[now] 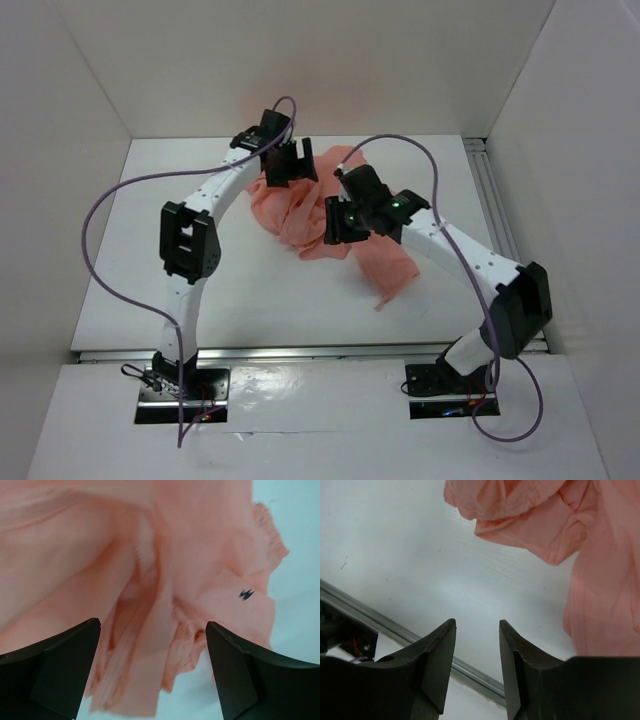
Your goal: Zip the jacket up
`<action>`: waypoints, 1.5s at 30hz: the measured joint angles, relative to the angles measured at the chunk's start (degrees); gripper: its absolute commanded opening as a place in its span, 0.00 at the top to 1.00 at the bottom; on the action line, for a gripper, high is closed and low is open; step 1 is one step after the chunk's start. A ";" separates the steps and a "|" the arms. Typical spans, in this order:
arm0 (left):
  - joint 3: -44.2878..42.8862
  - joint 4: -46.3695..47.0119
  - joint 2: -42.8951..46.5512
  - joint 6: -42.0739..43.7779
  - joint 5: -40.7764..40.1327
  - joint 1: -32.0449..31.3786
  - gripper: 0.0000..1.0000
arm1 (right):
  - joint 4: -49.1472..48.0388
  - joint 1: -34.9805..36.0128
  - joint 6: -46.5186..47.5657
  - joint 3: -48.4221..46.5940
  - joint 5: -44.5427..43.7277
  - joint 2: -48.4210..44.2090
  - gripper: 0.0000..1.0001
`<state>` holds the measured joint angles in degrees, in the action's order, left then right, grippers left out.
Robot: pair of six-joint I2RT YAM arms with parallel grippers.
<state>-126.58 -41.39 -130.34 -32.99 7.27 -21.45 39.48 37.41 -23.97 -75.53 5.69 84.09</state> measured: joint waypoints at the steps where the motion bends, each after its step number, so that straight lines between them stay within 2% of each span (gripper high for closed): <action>1: 3.63 0.50 2.43 -0.15 -0.15 0.74 0.00 | -0.20 0.85 -0.28 -1.33 -1.20 2.16 0.50; 3: 9.57 0.55 8.22 -0.42 -0.42 3.06 0.00 | -0.92 2.97 -0.50 -4.35 -3.67 6.95 0.46; 5: 14.05 1.46 15.13 -0.61 -1.01 7.02 0.00 | -2.10 5.49 -0.61 -6.88 -5.86 11.82 0.46; 10: 22.69 4.57 33.81 -1.97 -4.98 19.85 0.00 | -3.91 10.47 -0.22 -14.38 -10.51 22.34 0.42; 14: 31.54 5.88 44.98 -3.26 -7.30 24.92 0.03 | -4.00 13.05 1.20 -26.05 -14.99 31.82 0.41; 20: 42.10 4.81 47.21 -3.06 -3.13 29.53 0.03 | -2.78 14.47 2.16 -42.07 -23.17 46.21 0.39; 25: 46.27 3.02 46.86 -2.67 -0.26 31.43 0.03 | 1.92 14.91 2.14 -46.29 -31.26 53.96 0.32; 32: 48.33 3.96 46.97 -1.66 3.96 31.47 0.04 | 3.69 16.39 1.49 -43.60 -41.44 54.55 0.32; 37: 50.56 4.20 46.97 -1.66 5.42 31.50 0.04 | 2.45 19.74 2.16 -33.55 -45.46 48.85 0.31; 41: 51.84 4.46 47.06 -1.68 5.81 31.50 0.04 | 2.08 22.29 2.12 -28.35 -45.94 42.32 0.43; 45: 52.04 4.94 47.08 -1.73 6.32 31.50 0.04 | 1.77 22.97 1.27 -27.98 -46.40 37.86 0.47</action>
<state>-74.54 -36.45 -83.26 -34.72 13.58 10.04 41.25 60.38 -22.70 -103.50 -40.71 121.95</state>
